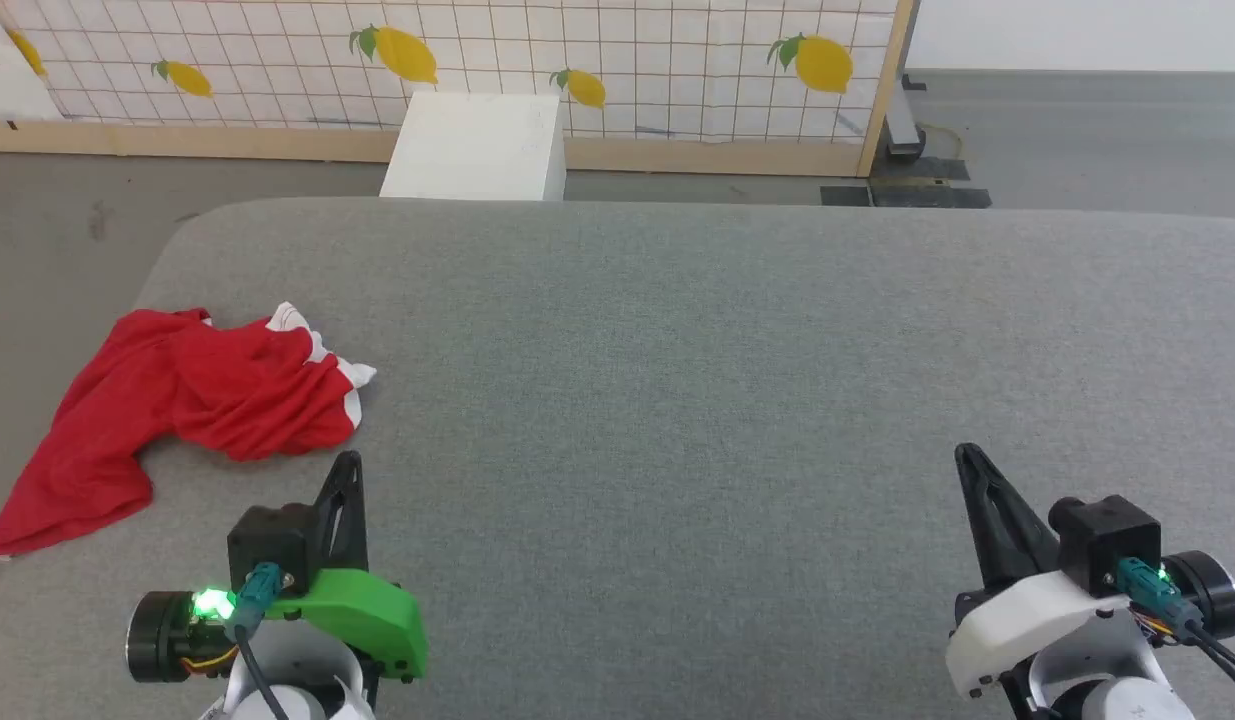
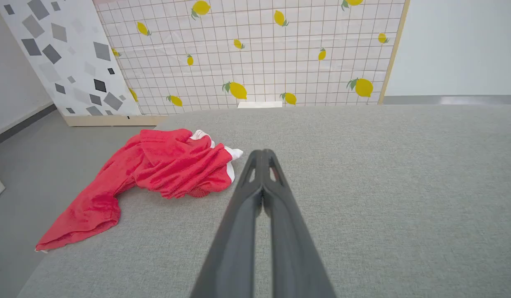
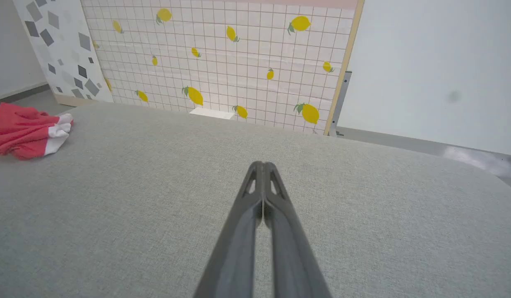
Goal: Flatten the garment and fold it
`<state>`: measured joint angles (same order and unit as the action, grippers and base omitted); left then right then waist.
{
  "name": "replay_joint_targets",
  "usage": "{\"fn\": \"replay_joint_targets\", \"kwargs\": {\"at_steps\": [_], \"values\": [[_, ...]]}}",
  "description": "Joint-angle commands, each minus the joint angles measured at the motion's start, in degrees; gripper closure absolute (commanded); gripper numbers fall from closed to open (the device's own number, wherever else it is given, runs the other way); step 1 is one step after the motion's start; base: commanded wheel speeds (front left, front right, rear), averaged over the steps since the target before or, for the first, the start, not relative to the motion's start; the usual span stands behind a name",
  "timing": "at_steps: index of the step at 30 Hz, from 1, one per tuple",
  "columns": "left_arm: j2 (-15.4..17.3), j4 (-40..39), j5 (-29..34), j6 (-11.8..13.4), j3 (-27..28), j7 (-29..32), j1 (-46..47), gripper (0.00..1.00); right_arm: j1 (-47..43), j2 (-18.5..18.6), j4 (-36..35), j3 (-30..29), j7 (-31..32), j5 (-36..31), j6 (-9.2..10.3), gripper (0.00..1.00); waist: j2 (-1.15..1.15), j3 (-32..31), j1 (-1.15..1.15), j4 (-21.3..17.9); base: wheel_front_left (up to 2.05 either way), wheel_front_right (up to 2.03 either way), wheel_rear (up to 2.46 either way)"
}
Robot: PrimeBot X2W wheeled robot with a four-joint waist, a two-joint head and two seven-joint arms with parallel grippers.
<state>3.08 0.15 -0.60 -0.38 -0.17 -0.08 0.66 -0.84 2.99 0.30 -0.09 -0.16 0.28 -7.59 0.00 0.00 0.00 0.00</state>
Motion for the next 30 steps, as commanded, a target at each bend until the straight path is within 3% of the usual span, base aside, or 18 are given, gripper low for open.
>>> {"fn": "replay_joint_targets", "kwargs": {"at_steps": [1, 27, 28, 30], "values": [[-0.2, -0.1, 0.6, 0.4, 0.2, 0.1, -0.7, 1.0, 0.8, -0.1, -0.3, 0.1, 0.2, -0.3, 0.1, 1.0, 0.0, 0.0, 0.0, 0.0, 0.0, 0.0, 0.0], [-0.2, -0.1, 0.6, 0.4, 0.2, 0.1, -0.7, 1.0, 0.8, -0.1, -0.3, 0.1, 0.2, -0.3, 0.1, 1.0, 0.0, 0.0, 0.0, 0.0, 0.0, 0.0, 0.0], [0.0, 0.0, 0.0, 0.0, 0.0, 0.0, 0.0, 0.0, 0.0, 0.0, 0.0, 0.0, 0.0, 0.0, 0.0, 0.0, 0.0, 0.0, 0.0, 0.0, 0.0, 0.0, 0.0], [0.0, 0.0, -0.1, 0.0, -0.1, 0.0, 0.0, 0.0, 0.0, 0.0, 0.0, 0.0, 0.0, 0.0, -0.01, 0.0, 0.0, 0.0, 0.0, 0.0, 0.0, 0.0, 0.0]]}}
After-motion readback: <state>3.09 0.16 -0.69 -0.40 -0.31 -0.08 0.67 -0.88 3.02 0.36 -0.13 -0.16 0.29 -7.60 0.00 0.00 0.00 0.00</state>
